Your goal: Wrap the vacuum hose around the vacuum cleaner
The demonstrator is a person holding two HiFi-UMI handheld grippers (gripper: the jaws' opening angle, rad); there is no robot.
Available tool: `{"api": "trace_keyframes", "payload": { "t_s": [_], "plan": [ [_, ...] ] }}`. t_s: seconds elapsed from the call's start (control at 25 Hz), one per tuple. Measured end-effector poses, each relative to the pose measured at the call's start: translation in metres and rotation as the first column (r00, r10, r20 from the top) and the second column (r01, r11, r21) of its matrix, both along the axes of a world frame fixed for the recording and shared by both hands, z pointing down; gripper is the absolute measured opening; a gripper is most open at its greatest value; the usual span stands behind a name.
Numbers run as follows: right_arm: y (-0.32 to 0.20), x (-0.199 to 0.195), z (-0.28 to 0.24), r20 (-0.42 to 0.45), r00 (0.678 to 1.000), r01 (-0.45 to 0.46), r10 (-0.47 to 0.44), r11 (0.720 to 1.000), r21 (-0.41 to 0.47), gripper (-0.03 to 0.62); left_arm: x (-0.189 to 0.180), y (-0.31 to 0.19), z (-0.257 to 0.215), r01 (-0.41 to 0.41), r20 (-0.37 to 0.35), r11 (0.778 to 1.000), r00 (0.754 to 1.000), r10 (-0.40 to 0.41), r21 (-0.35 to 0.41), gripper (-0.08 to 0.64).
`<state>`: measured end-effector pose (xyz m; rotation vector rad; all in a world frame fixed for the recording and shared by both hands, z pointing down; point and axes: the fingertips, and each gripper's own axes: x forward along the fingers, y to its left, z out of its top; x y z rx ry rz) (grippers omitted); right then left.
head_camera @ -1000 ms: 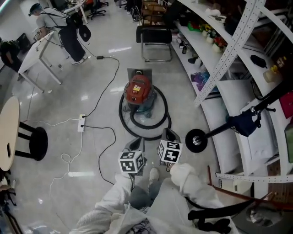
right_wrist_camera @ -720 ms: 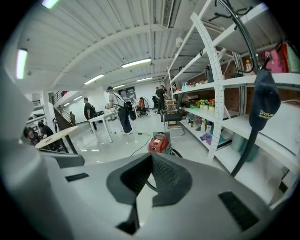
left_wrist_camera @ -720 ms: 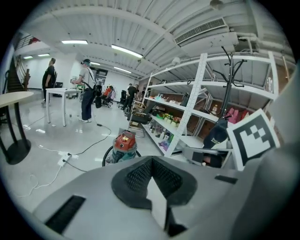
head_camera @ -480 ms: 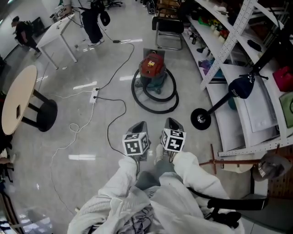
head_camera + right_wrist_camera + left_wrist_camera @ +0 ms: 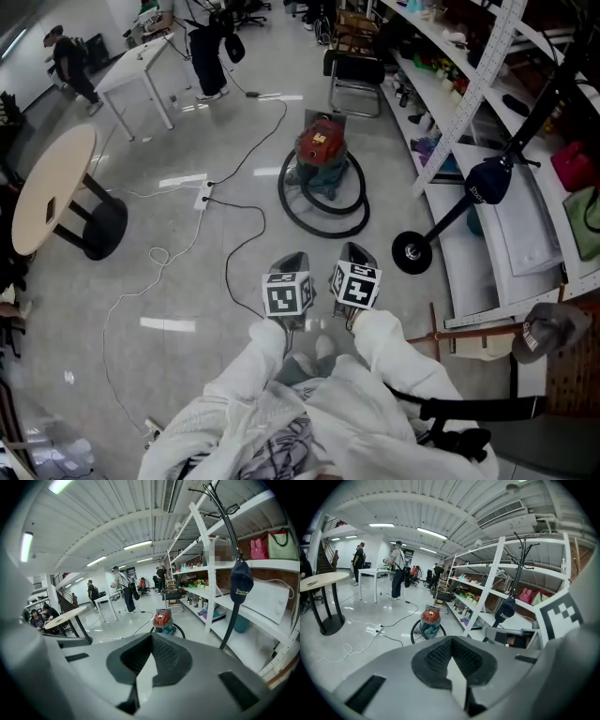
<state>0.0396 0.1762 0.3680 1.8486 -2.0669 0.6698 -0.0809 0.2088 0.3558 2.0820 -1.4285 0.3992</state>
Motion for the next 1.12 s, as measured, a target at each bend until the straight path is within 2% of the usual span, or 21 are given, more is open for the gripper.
{"api": "trace_keyframes", "payload": {
  "t_s": [0.32,0.8,1.12],
  "plan": [
    [-0.002,0.007,-0.006,-0.007,1.0,0.008,-0.008,1.0,0.017,0.014,0.006,-0.008,0.0,-0.001,-0.001,1.0,1.0,0.001,0.007,-0.003],
    [-0.023,0.02,-0.03,-0.025,0.999,0.033,-0.031,0.997,0.068,0.014,0.029,-0.035,-0.023,-0.056,0.021,0.996,0.998,0.055,0.063,-0.003],
    [-0.039,0.04,-0.027,-0.028,0.999,0.044,-0.042,0.997,0.065,0.014,0.05,-0.052,-0.023,-0.058,0.032,0.996,0.998,0.056,0.071,-0.002]
  ]
}}
